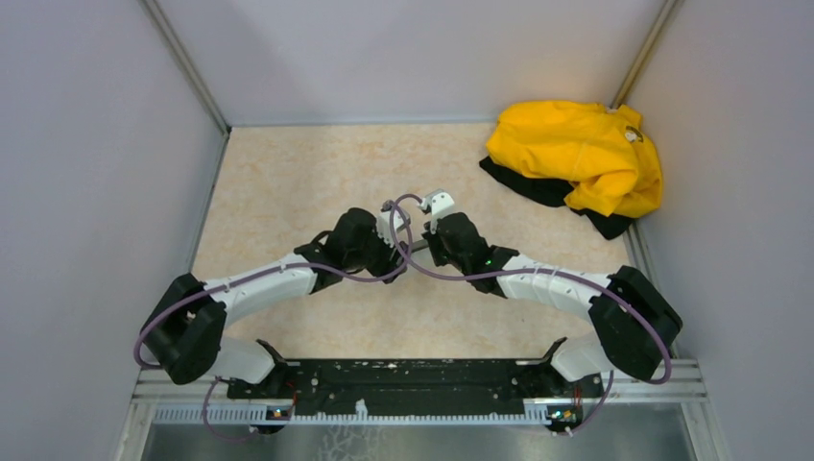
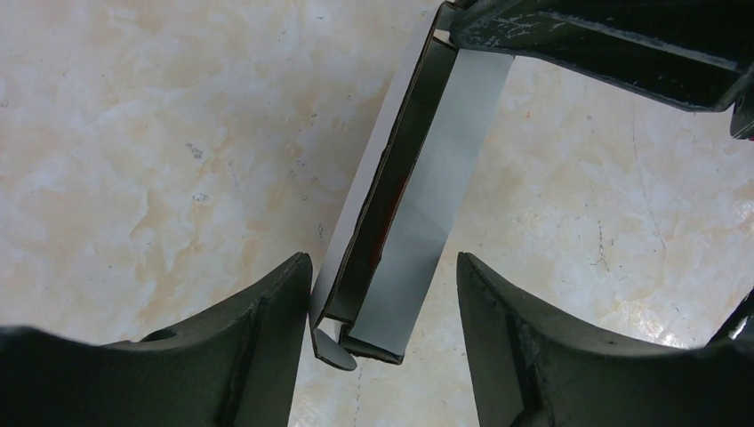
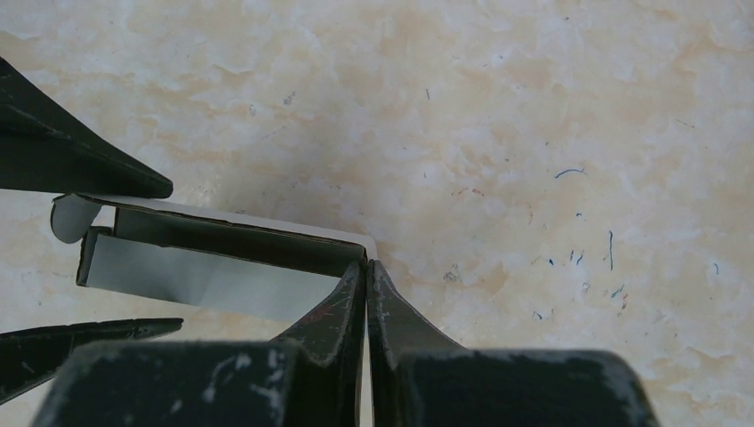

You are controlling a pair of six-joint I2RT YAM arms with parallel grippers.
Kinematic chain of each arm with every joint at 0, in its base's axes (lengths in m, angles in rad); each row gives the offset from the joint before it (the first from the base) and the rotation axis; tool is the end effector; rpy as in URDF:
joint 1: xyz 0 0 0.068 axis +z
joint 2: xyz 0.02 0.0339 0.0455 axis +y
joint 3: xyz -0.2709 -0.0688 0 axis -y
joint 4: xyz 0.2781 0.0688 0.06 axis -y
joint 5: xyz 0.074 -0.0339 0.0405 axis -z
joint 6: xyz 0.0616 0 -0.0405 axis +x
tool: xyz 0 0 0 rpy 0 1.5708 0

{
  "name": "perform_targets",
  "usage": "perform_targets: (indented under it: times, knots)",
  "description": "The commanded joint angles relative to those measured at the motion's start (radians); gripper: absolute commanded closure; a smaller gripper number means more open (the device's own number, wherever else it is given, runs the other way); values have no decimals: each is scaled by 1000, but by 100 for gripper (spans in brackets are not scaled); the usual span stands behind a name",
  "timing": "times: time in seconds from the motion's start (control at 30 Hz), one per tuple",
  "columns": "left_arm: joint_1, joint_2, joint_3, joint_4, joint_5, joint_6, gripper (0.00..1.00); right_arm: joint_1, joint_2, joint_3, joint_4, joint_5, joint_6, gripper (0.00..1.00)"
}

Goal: Fold the paper box

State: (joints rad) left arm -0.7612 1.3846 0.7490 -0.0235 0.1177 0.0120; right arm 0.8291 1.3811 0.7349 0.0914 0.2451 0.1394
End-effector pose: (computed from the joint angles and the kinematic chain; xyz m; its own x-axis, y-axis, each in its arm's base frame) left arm 0.2384 -0.2371 0.1801 -0.4343 0.4303 -0.7913 0.7575 0.6498 -0.0624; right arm 0.2412 0.2412 0.1895 -0.4324 -0.2724 -0.8595 -0.5209 0.8536 -0.0085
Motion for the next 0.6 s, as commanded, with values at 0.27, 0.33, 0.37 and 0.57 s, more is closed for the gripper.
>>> perform_targets:
  times: [0.27, 0.33, 0.37, 0.57]
  knots:
    - [1, 68, 54, 8, 20, 7, 46, 15, 16, 28, -50, -30, -2, 100]
    - [0, 75, 60, 6, 14, 6, 50, 15, 10, 33, -60, -32, -1, 100]
    - [1, 79, 64, 0, 12, 5, 52, 15, 7, 34, -65, -32, 0, 100]
    - [0, 97, 82, -22, 16, 2, 55, 15, -1, 48, -90, -30, 3, 100]
